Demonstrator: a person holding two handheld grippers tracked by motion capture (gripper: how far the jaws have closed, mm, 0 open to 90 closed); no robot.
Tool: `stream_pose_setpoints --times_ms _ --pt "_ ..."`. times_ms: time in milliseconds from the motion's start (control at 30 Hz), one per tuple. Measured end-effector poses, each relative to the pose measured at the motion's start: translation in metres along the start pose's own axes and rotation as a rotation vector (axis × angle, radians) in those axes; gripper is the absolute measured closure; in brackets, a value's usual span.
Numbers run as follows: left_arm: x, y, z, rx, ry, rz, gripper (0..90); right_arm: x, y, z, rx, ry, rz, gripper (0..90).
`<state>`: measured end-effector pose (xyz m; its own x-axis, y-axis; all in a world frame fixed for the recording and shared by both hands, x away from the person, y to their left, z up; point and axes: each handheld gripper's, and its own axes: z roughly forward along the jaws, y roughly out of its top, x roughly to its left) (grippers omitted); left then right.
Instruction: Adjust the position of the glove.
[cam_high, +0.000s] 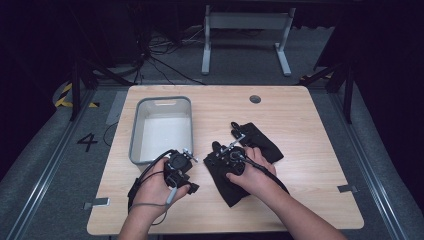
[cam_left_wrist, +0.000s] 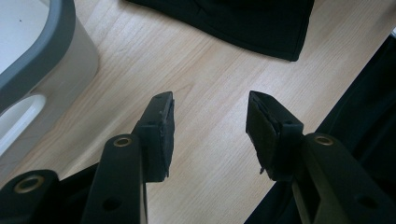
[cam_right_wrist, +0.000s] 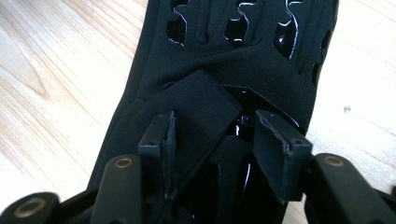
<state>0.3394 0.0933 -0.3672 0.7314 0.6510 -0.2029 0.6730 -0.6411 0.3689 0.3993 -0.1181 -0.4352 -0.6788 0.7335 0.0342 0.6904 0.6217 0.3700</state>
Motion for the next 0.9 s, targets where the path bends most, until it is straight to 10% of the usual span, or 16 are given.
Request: stream_pose_setpoints --times_ms 233,600,900 --pt "0.000 0.000 -0.001 -0.001 -0.004 0.004 52.7 -0.011 0.004 -0.001 0.024 0.066 0.056 76.9" --pt "0.004 0.001 -0.002 -0.013 -0.008 0.001 52.9 -0.022 0.002 -0.016 -0.008 0.117 0.009 82.2" --pt "0.001 0.008 0.000 -0.012 -0.014 0.020 52.9 -0.026 -0.011 -0.060 -0.021 0.082 -0.214 81.8"
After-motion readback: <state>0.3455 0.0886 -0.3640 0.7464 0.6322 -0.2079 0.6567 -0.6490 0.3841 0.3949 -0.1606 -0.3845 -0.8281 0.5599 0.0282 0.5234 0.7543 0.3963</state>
